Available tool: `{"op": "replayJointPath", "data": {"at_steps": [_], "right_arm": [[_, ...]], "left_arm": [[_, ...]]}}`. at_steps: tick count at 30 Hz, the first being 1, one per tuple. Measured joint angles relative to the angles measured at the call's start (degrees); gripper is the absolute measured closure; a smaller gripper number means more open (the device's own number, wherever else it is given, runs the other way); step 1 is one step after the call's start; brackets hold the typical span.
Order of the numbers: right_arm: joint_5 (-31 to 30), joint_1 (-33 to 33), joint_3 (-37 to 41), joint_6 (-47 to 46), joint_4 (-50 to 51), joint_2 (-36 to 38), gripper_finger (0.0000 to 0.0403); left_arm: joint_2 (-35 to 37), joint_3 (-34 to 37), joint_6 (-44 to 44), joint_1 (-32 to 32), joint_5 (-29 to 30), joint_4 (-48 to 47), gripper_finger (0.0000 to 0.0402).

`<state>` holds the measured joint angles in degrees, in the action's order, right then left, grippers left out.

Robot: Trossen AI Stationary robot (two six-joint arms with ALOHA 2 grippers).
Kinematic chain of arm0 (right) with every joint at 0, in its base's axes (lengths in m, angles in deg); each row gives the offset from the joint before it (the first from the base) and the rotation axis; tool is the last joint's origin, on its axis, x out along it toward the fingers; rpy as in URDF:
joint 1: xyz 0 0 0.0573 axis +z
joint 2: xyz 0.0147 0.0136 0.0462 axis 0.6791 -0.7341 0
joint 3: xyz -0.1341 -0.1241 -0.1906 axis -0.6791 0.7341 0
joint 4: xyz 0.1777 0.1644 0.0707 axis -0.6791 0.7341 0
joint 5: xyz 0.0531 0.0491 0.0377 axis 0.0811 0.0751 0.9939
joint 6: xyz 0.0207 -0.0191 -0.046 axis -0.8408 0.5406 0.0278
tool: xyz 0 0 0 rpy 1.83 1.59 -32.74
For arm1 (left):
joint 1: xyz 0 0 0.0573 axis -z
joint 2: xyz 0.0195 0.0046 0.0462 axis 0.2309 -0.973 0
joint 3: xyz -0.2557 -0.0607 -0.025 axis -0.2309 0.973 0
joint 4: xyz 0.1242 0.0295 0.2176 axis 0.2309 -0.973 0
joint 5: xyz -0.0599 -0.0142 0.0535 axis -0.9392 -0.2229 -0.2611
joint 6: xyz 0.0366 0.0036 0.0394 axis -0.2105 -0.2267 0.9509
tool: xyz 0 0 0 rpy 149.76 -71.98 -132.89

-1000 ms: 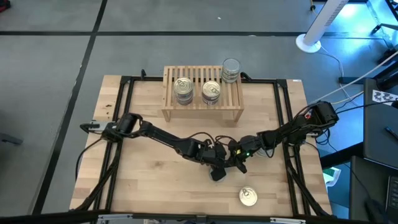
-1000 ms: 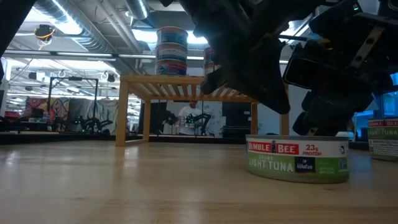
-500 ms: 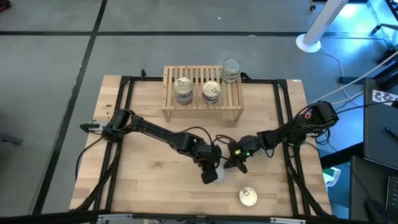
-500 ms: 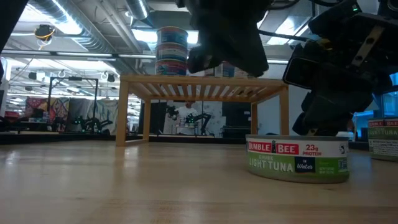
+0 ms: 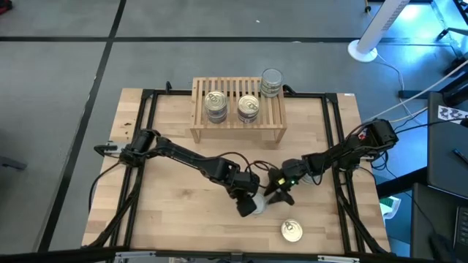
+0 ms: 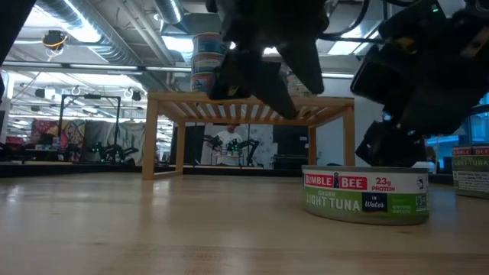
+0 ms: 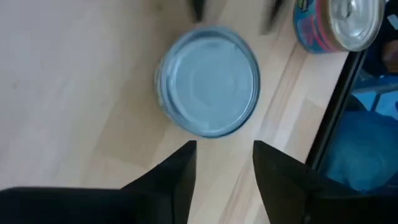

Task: Stack canned seafood by type on shelf
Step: Put the green tuna can on the shelf

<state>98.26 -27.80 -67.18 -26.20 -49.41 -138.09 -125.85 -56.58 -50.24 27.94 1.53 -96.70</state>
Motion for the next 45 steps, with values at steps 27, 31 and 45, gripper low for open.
{"op": "replayJointPath", "data": {"at_steps": [27, 31, 45], "right_arm": [[3.8, 1.0, -0.5, 19.3, 13.6, 19.9, 0.0159], [-4.9, 4.8, -0.5, 26.8, 18.8, 25.3, 0.0159], [-36.4, 19.4, -0.6, 49.9, 24.9, 25.4, 0.0159]], "left_arm": [[-0.1, 12.9, -11.0, -1.9, -1.3, 17.2, 0.0284], [-0.1, 13.7, -11.9, -2.1, -0.7, 17.5, 0.0285], [-0.1, 17.1, -14.6, -2.0, -0.6, 23.7, 0.0285]]}}
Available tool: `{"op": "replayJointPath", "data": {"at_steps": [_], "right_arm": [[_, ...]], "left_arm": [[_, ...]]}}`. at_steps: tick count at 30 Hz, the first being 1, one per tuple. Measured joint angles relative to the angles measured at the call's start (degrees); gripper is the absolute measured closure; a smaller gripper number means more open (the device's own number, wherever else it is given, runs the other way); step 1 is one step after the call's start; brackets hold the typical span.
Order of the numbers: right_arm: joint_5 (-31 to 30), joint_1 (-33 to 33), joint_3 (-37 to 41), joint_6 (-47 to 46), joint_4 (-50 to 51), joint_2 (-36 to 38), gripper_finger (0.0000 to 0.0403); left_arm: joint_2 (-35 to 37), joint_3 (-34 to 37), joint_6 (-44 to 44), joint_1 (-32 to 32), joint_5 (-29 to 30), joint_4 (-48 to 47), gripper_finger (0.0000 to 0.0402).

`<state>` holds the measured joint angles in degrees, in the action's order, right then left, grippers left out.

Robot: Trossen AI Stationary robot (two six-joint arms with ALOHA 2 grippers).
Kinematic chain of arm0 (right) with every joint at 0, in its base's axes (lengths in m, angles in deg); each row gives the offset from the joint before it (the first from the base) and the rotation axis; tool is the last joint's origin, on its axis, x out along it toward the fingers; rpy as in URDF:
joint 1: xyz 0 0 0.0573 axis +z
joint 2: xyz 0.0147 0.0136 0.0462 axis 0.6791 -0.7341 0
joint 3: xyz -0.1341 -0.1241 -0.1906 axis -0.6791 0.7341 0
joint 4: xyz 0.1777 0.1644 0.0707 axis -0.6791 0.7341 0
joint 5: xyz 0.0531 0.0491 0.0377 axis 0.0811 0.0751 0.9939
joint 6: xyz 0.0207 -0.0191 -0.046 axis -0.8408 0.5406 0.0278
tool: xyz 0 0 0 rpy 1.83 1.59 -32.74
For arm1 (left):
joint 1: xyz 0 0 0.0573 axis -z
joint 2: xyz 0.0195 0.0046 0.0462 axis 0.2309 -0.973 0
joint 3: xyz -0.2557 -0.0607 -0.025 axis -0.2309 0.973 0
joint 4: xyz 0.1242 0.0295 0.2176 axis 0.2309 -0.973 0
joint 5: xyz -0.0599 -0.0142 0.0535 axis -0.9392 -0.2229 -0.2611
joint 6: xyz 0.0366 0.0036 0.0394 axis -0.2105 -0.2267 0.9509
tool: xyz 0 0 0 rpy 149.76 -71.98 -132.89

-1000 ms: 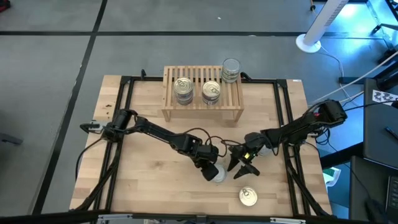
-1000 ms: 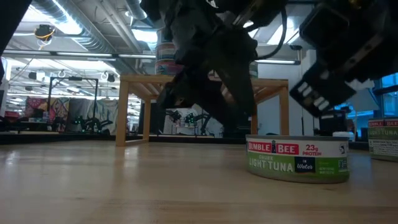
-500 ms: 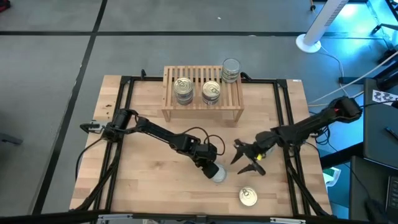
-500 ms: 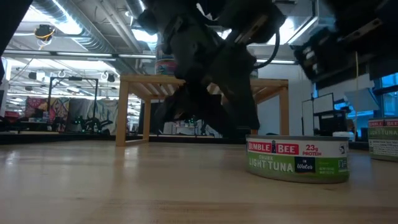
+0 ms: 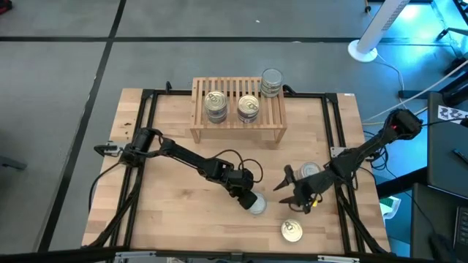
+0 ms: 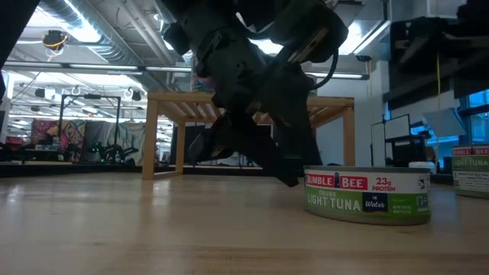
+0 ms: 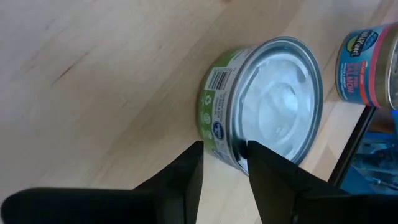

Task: Stack canned seafood by type on shelf
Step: Put the green tuna can on the shelf

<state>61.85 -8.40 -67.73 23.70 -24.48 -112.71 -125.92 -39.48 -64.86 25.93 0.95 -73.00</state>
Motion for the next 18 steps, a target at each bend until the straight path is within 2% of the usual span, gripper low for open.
{"op": "replayJointPath", "data": {"at_steps": [4, 13, 18], "right_arm": [[0.2, 0.5, 0.0, 0.1, -0.5, -2.6, 0.0159], [2.2, 0.5, 0.0, 0.0, -2.7, -8.7, 0.0159], [2.7, 0.5, 0.0, 0.1, -4.7, -10.6, 0.0159]], "left_arm": [[0.0, 0.0, 0.0, 0.0, 0.0, 0.0, 0.0304], [0.1, 0.0, 0.0, 0.0, 0.1, 0.1, 0.0392], [0.1, 0.0, -1.2, 0.0, 0.6, 0.0, 0.0397]]}}
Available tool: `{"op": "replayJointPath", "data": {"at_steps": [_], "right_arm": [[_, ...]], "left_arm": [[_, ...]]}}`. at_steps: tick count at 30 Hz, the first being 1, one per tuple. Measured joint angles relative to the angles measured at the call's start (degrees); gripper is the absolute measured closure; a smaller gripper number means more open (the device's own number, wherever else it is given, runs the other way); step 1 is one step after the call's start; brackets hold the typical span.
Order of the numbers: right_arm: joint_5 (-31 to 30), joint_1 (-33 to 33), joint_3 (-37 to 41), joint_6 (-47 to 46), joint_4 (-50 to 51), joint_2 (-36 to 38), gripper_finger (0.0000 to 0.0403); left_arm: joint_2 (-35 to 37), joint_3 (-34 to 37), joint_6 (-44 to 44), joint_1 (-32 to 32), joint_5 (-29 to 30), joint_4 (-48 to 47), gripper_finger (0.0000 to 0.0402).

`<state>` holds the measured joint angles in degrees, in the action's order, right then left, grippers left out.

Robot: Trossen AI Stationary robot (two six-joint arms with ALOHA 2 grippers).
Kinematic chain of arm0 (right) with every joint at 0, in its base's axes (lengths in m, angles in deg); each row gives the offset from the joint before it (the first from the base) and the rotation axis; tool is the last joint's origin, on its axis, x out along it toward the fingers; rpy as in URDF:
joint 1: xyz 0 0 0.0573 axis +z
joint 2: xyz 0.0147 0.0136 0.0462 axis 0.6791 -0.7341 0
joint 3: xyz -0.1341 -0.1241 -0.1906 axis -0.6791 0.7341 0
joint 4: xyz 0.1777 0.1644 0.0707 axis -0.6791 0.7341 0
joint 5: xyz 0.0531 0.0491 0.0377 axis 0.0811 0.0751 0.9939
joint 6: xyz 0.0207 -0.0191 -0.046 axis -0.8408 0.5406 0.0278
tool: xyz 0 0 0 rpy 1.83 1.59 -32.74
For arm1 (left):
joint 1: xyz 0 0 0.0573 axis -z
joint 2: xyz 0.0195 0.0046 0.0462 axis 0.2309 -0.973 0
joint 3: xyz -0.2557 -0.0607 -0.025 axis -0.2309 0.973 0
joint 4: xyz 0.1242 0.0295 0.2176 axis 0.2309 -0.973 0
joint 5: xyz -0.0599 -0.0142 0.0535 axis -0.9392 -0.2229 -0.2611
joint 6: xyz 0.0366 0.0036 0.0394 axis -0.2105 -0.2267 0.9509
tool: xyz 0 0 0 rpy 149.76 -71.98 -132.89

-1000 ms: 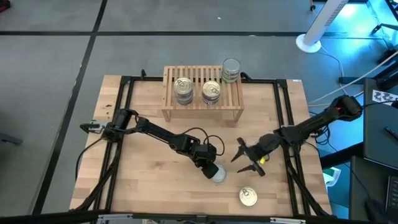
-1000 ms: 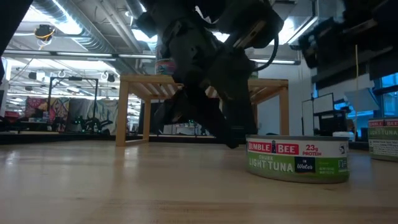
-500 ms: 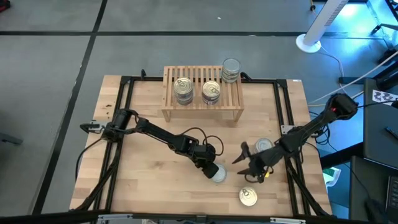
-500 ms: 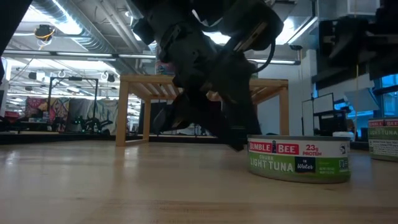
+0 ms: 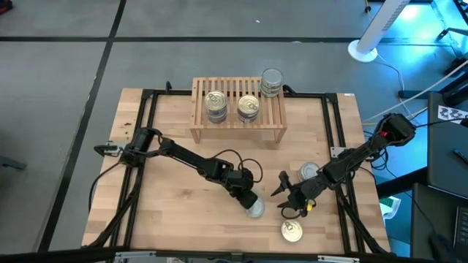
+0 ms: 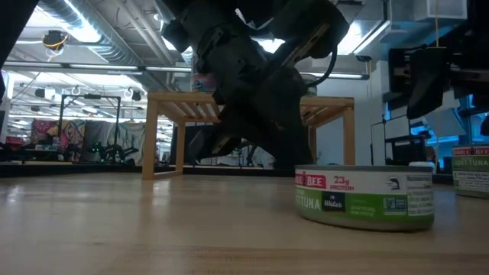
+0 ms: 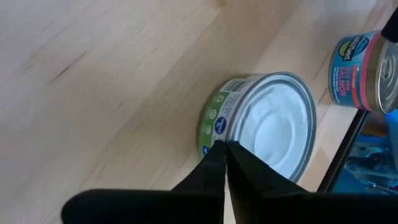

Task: Stack canned seafood by type on shelf
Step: Put the green tuna can on the shelf

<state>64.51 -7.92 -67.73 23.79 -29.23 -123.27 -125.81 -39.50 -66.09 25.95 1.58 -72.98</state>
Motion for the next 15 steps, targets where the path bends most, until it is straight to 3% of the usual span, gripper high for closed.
{"op": "replayJointPath", "data": {"at_steps": [8, 15], "right_arm": [[-0.4, 0.0, 0.0, 4.0, 0.4, -0.1, 0.0159], [-7.0, 0.0, 0.0, 6.8, 1.4, -0.1, 0.0159]], "left_arm": [[0.0, 0.0, -2.4, -0.4, 2.1, 0.0, 0.0400], [0.0, 0.0, -3.6, -1.9, 2.4, 0.2, 0.0401]]}}
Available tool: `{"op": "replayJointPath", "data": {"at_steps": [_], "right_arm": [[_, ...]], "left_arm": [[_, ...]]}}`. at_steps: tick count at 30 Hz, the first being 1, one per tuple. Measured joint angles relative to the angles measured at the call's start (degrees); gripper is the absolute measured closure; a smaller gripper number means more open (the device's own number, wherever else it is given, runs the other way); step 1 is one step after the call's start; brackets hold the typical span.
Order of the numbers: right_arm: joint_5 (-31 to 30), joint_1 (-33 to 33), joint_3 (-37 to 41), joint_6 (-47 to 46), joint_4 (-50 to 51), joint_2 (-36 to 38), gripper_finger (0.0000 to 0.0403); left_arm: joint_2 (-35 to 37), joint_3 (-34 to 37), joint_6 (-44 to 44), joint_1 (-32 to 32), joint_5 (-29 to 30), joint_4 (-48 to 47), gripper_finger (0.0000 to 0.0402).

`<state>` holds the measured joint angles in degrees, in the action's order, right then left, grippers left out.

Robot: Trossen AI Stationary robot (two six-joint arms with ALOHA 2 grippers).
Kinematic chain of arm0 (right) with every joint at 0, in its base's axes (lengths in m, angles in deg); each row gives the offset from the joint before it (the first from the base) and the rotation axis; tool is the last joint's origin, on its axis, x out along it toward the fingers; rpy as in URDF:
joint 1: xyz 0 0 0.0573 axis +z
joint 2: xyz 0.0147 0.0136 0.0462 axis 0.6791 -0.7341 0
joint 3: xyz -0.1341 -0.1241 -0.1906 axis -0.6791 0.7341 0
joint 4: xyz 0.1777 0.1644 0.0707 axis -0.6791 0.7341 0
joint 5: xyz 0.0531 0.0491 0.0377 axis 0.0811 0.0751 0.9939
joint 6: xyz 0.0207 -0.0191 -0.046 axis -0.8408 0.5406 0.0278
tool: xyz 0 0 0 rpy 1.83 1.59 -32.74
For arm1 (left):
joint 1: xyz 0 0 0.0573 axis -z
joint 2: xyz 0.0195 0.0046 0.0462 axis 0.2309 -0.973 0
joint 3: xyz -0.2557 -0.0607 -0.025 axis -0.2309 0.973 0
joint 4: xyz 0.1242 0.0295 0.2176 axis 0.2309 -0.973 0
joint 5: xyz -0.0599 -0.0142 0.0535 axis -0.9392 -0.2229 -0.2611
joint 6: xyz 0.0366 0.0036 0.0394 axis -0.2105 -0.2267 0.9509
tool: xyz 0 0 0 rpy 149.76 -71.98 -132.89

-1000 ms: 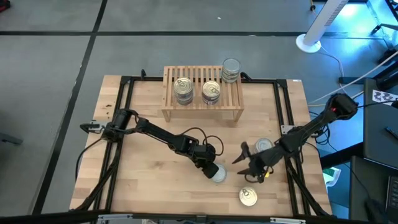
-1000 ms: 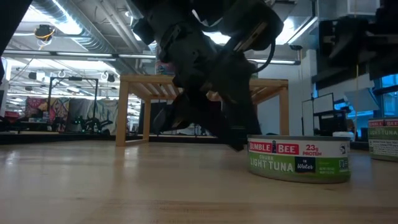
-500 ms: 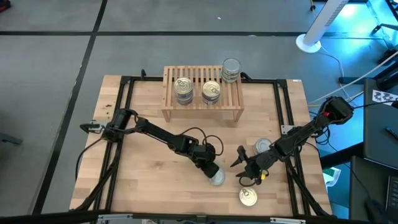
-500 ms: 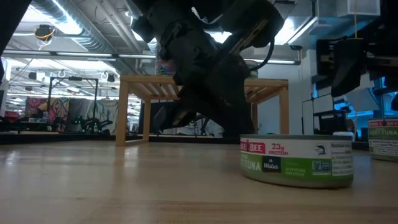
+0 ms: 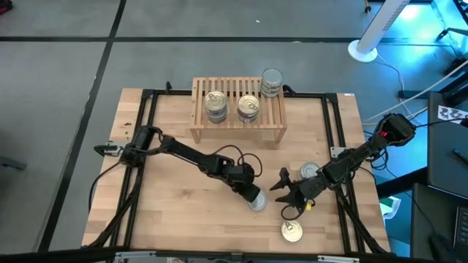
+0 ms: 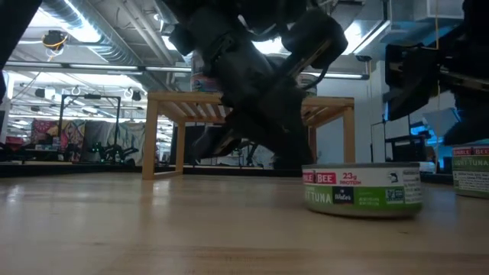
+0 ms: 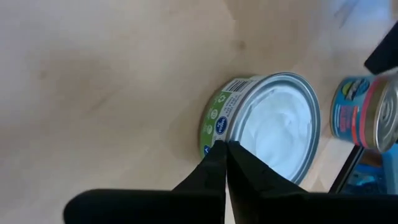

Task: Stack canned seafood by type on shelf
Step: Put the green tuna can on the shelf

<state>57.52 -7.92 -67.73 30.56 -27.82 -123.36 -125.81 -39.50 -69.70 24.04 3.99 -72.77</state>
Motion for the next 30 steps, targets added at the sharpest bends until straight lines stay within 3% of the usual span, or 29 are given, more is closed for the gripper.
{"op": "replayJointPath", "data": {"at_steps": [13, 18, 30], "right_arm": [[-0.7, 0.0, 0.0, 6.6, 3.5, 0.0, 0.0159], [-4.1, 0.0, 0.0, 6.9, 3.5, 0.0, 0.0159], [-4.0, 0.0, 0.0, 6.9, 3.3, 0.0, 0.0159]], "left_arm": [[-0.1, 0.0, -1.6, -3.4, 0.2, 1.2, 0.0401], [-0.1, 0.1, -1.8, -4.3, 0.1, 1.4, 0.0401], [-0.2, 0.2, -1.6, -5.6, -1.6, 3.5, 0.0401]]}}
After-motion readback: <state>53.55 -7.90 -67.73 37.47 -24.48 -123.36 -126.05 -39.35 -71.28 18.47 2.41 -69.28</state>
